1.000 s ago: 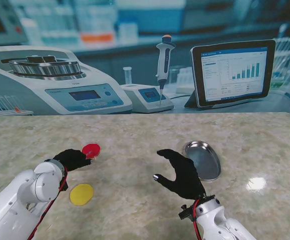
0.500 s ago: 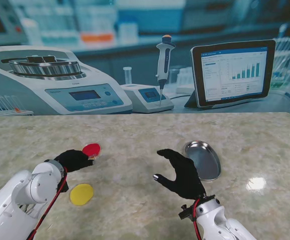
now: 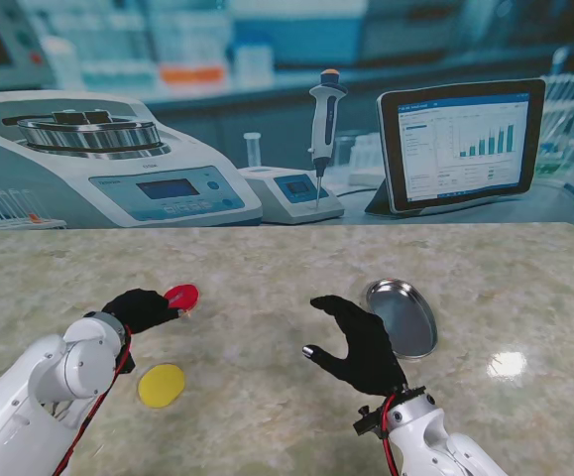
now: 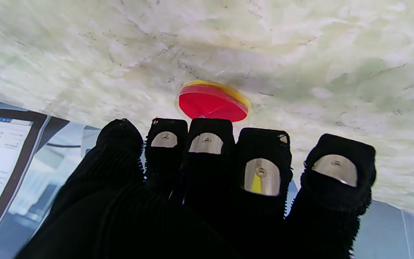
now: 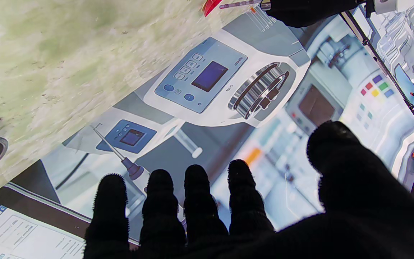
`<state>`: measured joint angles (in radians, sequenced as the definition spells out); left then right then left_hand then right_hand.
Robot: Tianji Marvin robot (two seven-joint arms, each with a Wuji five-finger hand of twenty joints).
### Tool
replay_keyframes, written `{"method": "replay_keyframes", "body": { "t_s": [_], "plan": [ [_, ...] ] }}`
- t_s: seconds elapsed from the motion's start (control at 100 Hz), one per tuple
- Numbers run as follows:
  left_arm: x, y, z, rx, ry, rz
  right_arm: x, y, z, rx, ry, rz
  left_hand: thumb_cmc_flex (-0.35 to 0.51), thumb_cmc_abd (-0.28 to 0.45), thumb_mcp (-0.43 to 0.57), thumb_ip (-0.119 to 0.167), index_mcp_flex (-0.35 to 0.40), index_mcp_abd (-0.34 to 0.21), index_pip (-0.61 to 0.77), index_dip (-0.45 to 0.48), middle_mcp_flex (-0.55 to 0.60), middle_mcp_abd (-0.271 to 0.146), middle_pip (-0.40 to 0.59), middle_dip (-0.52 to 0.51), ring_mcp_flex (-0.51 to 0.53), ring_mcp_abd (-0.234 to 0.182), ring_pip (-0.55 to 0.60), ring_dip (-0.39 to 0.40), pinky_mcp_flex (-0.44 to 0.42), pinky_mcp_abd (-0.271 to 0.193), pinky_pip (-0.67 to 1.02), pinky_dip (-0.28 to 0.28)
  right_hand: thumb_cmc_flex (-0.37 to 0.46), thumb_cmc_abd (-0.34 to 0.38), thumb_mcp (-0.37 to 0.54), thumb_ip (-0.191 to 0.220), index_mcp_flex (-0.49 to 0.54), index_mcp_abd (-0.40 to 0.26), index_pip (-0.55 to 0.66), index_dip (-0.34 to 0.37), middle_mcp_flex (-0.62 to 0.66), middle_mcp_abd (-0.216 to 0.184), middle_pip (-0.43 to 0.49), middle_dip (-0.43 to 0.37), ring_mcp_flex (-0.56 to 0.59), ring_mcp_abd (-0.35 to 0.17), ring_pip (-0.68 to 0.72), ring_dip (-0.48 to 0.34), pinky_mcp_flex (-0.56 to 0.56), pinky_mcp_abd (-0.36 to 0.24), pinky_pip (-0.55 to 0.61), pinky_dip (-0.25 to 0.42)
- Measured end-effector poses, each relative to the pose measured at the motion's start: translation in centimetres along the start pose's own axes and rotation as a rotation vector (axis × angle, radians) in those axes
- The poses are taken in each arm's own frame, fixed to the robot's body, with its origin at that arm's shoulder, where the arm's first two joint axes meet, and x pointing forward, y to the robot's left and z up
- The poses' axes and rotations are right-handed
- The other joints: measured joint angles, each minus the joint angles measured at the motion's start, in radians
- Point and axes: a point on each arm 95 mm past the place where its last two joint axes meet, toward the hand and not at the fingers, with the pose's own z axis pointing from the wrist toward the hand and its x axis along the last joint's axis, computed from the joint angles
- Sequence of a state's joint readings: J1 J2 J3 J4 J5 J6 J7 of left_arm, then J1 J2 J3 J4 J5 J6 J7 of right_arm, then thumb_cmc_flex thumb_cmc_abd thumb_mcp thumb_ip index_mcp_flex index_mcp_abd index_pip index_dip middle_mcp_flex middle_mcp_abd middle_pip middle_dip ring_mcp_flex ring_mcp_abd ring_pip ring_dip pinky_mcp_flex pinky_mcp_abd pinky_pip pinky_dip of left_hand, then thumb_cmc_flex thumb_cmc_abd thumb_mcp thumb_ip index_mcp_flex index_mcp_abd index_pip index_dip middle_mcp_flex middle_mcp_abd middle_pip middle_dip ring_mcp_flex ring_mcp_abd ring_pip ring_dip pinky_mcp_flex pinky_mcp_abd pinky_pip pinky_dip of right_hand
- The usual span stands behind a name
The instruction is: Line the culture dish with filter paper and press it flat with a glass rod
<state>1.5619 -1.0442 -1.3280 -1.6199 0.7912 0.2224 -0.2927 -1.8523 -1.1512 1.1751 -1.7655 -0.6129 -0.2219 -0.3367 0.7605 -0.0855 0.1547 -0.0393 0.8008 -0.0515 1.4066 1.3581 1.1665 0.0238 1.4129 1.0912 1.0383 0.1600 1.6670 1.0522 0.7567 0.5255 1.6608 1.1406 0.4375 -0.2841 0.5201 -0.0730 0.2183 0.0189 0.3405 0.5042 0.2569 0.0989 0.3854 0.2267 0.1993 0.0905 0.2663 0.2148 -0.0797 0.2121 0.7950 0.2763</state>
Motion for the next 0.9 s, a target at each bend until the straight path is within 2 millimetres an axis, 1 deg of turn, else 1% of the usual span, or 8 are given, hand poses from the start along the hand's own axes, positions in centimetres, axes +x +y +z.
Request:
{"method": "replay_keyframes", "body": {
  "t_s": [0.17, 0.33, 0.76, 0.9],
  "plan": [
    [-0.4, 0.6, 0.3, -0.018, -0.024, 0.002, 0.0, 0.0, 0.0, 0.001, -0.001, 0.0, 0.0, 0.0, 0.0, 0.0, 0.0, 0.0, 0.0, 0.0, 0.0, 0.0, 0.0, 0.0, 0.0, 0.0, 0.0, 0.0, 0.0, 0.0, 0.0, 0.0, 0.0, 0.0, 0.0, 0.0, 0.0, 0.0, 0.0, 0.0, 0.0, 0.0, 0.0, 0.0, 0.0, 0.0, 0.0, 0.0, 0.0, 0.0, 0.0, 0.0],
    [-0.8, 0.7, 0.6, -0.018, -0.053, 0.009, 0.0, 0.0, 0.0, 0.001, -0.001, 0.0, 0.0, 0.0, 0.0, 0.0, 0.0, 0.0, 0.0, 0.0, 0.0, 0.0, 0.0, 0.0, 0.0, 0.0, 0.0, 0.0, 0.0, 0.0, 0.0, 0.0, 0.0, 0.0, 0.0, 0.0, 0.0, 0.0, 0.0, 0.0, 0.0, 0.0, 0.0, 0.0, 0.0, 0.0, 0.0, 0.0, 0.0, 0.0, 0.0, 0.0],
    [-1.6, 0.4, 0.6, 0.025, -0.079, 0.011, 0.1, -0.1, 0.0, 0.002, 0.0, 0.0, 0.0, 0.0, 0.0, 0.0, 0.0, 0.0, 0.0, 0.0, 0.0, 0.0, 0.0, 0.0, 0.0, 0.0, 0.001, 0.0, 0.0, 0.0, 0.0, -0.001, 0.0, 0.0, 0.0, 0.0, 0.0, 0.0, 0.0, 0.0, 0.0, 0.0, 0.0, 0.0, 0.0, 0.0, 0.0, 0.0, 0.0, 0.0, 0.0, 0.0],
    [-1.6, 0.0, 0.0, 0.031, -0.054, -0.034, 0.1, -0.1, 0.0, 0.001, 0.0, 0.0, 0.0, 0.0, 0.0, 0.0, 0.0, 0.0, 0.0, 0.0, 0.0, 0.0, 0.0, 0.0, 0.0, 0.0, 0.001, 0.0, 0.0, 0.0, 0.0, -0.001, 0.0, 0.0, 0.0, 0.0, 0.0, 0.0, 0.0, 0.0, 0.0, 0.0, 0.0, 0.0, 0.0, 0.0, 0.0, 0.0, 0.0, 0.0, 0.0, 0.0]
  ]
}}
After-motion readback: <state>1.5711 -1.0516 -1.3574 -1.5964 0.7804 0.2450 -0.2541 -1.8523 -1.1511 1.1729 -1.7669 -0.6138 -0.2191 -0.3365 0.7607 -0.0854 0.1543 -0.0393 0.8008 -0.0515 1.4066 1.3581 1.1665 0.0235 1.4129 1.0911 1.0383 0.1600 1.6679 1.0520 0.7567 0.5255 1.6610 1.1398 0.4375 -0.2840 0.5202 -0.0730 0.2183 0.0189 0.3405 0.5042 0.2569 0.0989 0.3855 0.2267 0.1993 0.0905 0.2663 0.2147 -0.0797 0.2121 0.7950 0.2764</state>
